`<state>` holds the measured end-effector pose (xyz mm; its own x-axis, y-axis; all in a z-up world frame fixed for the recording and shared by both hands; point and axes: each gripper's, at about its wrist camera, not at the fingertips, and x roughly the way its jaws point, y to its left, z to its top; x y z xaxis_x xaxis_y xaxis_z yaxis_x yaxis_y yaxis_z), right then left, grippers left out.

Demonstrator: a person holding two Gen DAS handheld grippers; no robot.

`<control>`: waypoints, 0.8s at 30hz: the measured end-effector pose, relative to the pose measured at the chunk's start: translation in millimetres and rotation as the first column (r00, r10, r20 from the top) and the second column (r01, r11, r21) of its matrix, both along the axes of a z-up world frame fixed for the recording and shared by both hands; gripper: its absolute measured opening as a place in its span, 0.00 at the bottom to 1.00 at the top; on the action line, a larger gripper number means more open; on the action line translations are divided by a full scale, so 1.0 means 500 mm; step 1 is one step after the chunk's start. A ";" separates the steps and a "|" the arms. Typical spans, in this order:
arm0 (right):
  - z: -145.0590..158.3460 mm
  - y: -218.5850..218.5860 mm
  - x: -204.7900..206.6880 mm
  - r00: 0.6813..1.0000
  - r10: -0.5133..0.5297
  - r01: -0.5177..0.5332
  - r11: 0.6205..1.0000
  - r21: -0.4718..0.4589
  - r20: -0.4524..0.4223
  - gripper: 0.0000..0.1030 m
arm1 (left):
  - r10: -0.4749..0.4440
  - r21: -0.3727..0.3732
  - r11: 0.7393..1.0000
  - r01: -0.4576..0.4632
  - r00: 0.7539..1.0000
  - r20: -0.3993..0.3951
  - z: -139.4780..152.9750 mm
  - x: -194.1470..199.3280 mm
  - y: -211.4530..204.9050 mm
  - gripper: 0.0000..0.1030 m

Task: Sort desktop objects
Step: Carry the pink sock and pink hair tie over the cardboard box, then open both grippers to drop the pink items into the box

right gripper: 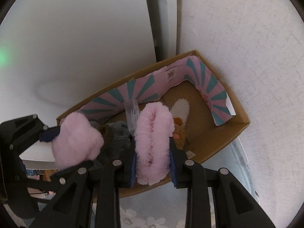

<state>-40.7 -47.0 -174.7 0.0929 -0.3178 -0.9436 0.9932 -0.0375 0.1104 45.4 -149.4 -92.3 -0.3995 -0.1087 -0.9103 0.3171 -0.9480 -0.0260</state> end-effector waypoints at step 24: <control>0.005 -0.003 0.012 1.000 -0.013 0.013 0.999 -0.049 -0.002 0.99 | -0.043 -0.111 0.993 0.036 0.997 -0.068 0.040 0.007 0.030 1.00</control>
